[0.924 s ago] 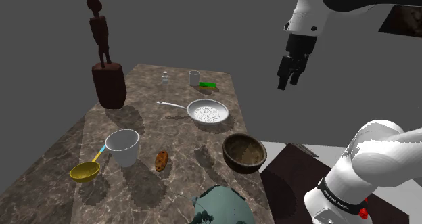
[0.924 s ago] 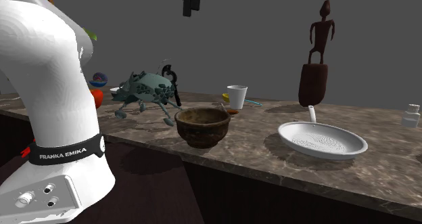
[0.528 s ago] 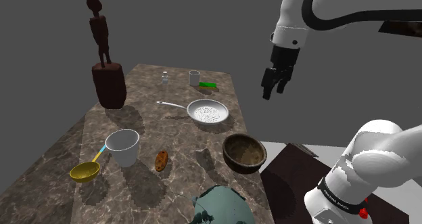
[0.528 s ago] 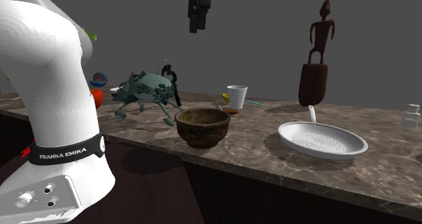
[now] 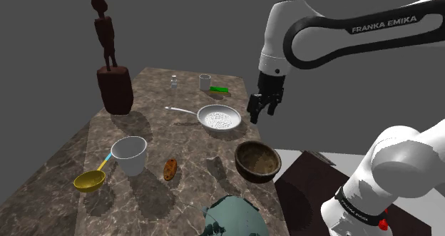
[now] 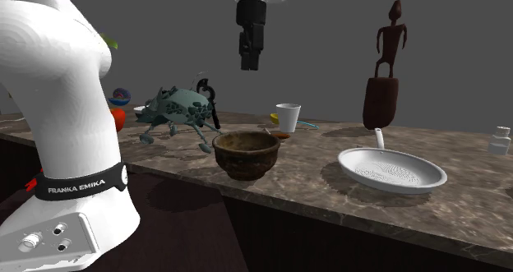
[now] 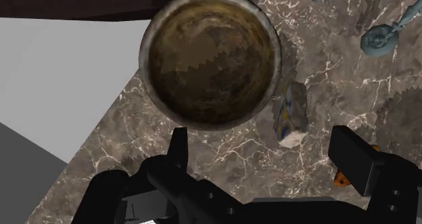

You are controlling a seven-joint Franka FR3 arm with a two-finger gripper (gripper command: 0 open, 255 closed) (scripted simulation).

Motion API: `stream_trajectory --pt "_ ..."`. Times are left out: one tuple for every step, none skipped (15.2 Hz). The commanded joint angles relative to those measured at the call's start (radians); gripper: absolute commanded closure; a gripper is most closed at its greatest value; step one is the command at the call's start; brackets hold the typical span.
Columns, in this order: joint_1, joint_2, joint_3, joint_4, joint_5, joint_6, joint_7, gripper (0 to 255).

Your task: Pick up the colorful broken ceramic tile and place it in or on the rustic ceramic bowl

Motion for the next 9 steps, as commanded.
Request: stream_trajectory --pt "0.0 0.062 0.037 -0.008 -0.001 0.079 0.037 0" --pt "-0.001 0.095 0.055 -0.004 -0.005 0.112 0.057 0" --pt "-0.002 0.13 0.073 0.0 -0.01 0.145 0.078 0" --pt "-0.005 0.166 0.09 0.007 -0.018 0.178 0.1 0" --pt "-0.007 0.203 0.108 0.014 -0.029 0.209 0.123 0" --pt "-0.011 0.241 0.125 0.024 -0.042 0.24 0.148 0" --pt "-0.014 0.28 0.141 0.035 -0.058 0.27 0.174 0" --pt "-0.018 0.321 0.157 0.047 -0.077 0.298 0.201 0" --pt "-0.022 0.362 0.172 0.061 -0.1 0.325 0.231 0"
